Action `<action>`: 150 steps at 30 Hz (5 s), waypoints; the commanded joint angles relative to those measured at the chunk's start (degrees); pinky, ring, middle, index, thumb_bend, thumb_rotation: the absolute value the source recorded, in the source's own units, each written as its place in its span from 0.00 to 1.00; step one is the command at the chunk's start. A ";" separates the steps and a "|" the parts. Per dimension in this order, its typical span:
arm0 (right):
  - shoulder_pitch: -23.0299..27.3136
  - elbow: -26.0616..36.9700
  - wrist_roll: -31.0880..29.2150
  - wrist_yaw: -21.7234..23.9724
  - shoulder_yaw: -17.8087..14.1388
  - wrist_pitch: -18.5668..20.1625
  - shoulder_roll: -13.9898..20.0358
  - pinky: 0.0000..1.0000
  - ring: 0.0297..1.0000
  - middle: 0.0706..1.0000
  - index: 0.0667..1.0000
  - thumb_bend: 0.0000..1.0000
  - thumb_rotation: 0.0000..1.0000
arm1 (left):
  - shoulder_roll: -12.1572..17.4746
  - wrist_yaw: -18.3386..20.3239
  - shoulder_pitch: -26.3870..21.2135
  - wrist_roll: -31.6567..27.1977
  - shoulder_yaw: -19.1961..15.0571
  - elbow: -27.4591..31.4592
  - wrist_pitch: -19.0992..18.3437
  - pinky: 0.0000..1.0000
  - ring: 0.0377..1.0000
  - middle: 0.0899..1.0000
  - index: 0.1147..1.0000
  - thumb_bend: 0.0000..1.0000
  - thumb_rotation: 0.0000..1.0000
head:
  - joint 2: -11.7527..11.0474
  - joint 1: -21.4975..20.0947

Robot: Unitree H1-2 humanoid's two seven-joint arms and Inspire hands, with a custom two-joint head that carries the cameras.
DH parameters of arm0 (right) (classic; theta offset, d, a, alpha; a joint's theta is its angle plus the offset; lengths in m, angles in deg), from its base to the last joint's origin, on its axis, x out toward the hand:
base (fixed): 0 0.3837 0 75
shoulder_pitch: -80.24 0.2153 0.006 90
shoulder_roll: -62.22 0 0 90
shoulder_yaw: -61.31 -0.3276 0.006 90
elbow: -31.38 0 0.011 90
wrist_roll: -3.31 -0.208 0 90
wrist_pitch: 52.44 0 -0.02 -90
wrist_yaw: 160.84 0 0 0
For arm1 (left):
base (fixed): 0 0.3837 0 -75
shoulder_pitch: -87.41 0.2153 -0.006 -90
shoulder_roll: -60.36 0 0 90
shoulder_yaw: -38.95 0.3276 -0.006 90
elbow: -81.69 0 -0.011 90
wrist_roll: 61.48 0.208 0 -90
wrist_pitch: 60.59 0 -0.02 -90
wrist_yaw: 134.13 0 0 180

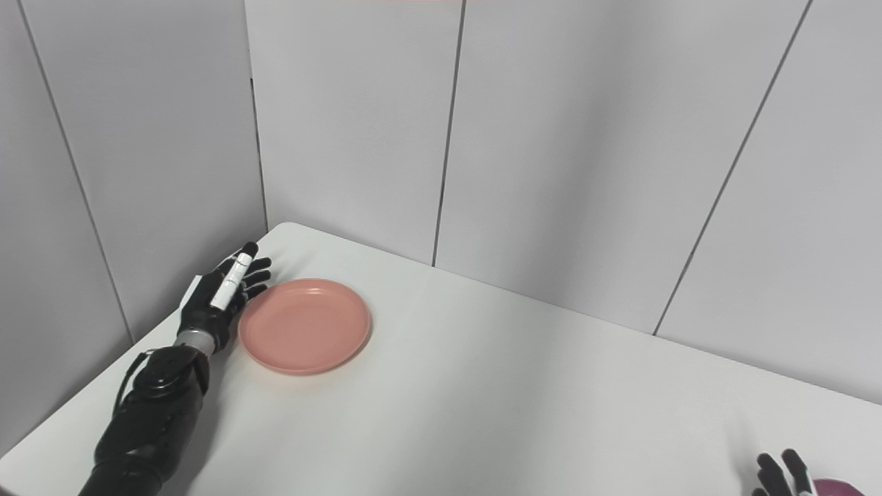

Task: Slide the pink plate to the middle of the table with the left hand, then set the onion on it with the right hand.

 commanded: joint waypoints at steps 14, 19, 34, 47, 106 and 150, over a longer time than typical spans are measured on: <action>-7.08 -4.26 -0.48 -0.97 1.43 3.41 -3.73 1.00 0.99 0.93 1.00 0.80 1.00 | -4.86 2.15 2.29 -4.98 1.09 9.43 -6.26 0.84 0.83 0.81 0.83 0.84 0.72 | 0.50 -0.20; -7.20 -4.00 -0.52 -1.00 1.55 3.35 -3.64 1.00 0.99 0.93 1.00 0.80 1.00 | -6.47 2.39 4.08 -4.92 1.99 12.11 -7.47 0.85 0.84 0.82 0.84 0.87 0.72 | 1.15 -0.57; -8.07 -3.70 -2.79 1.53 1.99 2.49 -4.06 1.00 1.00 0.93 1.00 0.79 1.00 | -10.74 4.54 5.92 -4.37 6.28 14.43 -8.63 0.84 0.82 0.81 0.85 0.85 0.70 | 2.55 -2.77; -8.41 -1.38 -1.45 -0.35 3.02 3.44 -5.33 1.00 0.96 0.90 0.98 0.79 1.00 | -15.69 4.83 4.67 -4.49 9.35 14.17 -9.47 0.84 0.81 0.80 0.84 0.83 0.71 | 4.29 -6.56; -8.76 9.52 8.58 -8.95 9.83 8.47 -12.68 0.91 0.90 0.85 0.91 0.89 0.91 | -21.06 8.04 15.90 -2.39 20.70 27.21 -19.79 0.87 0.83 0.82 0.86 0.80 0.70 | 11.52 -25.93; 3.50 36.11 35.90 -12.79 3.82 20.64 2.82 0.78 0.88 0.90 0.91 0.99 0.60 | -18.58 12.74 12.64 -5.04 15.16 18.23 -15.79 0.88 0.84 0.82 0.87 0.80 0.65 | 6.85 -41.42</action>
